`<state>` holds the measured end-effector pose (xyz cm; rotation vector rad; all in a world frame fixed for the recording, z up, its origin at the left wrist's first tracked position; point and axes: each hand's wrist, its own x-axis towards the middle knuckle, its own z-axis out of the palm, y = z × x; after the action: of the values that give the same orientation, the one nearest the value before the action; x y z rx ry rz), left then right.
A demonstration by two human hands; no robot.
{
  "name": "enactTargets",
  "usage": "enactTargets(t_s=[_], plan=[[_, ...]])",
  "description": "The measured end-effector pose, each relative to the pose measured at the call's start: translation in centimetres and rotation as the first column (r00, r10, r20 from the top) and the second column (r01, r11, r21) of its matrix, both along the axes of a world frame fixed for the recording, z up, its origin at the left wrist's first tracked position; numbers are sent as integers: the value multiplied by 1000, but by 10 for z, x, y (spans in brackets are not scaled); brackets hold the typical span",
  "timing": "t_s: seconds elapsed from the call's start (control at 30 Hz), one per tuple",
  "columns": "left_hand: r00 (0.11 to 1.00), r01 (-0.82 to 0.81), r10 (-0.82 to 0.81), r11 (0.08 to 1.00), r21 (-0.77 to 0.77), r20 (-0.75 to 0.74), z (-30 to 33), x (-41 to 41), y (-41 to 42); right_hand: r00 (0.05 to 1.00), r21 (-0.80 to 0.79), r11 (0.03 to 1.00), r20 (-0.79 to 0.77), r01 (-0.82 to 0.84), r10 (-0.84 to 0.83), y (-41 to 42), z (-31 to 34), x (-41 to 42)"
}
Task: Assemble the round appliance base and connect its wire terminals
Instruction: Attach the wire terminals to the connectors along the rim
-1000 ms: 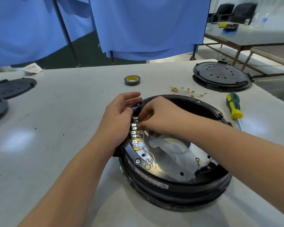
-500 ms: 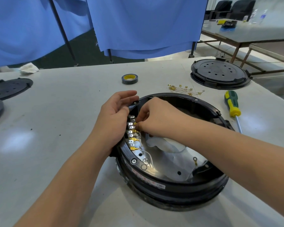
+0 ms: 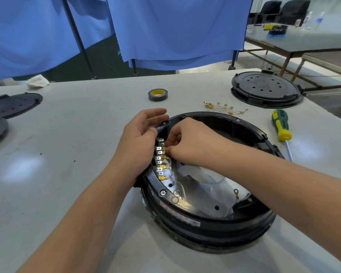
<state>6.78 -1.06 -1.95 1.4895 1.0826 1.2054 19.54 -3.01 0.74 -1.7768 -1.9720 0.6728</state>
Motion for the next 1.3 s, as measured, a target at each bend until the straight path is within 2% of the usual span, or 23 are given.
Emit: enactTargets(t_s=[0.57, 0.9, 1.03, 1.3], plan=[[999, 49, -49, 998, 37, -3, -2, -1, 3, 997, 65, 996, 47, -59, 56, -1, 3, -4], [999, 46, -46, 999, 29, 5, -2, 0, 4, 999, 81, 996, 45, -25, 22, -1, -1, -6], [999, 43, -43, 999, 26, 10, -2, -1, 3, 1000, 110, 994, -7, -1, 2, -2, 1, 2], [999, 31, -31, 999, -20, 22, -1, -2, 0, 971, 105, 993, -236, 50, -24, -1, 30, 35]])
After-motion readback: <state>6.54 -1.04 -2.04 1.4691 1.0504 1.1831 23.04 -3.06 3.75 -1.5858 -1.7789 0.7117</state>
